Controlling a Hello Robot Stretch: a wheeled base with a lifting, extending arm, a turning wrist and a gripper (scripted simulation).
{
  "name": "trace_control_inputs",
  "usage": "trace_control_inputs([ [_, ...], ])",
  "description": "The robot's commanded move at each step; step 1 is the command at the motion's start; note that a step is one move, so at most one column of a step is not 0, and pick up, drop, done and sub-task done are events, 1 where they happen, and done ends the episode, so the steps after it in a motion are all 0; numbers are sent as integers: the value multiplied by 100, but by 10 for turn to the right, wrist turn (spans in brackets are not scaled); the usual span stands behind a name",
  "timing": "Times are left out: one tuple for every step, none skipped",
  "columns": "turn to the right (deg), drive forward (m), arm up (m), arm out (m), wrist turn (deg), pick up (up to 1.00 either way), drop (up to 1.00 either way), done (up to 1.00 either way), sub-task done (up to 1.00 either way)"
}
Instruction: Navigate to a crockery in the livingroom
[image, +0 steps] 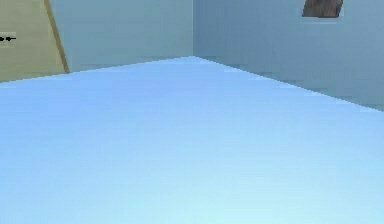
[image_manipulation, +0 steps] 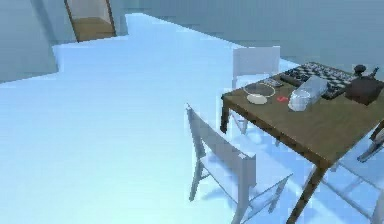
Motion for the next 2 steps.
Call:
trace_control_inputs([
  [450, 0, 0, 0, 0, 0, 0, 0, 0],
  [60, 0, 0, 0, 0, 0, 0, 0, 0],
])
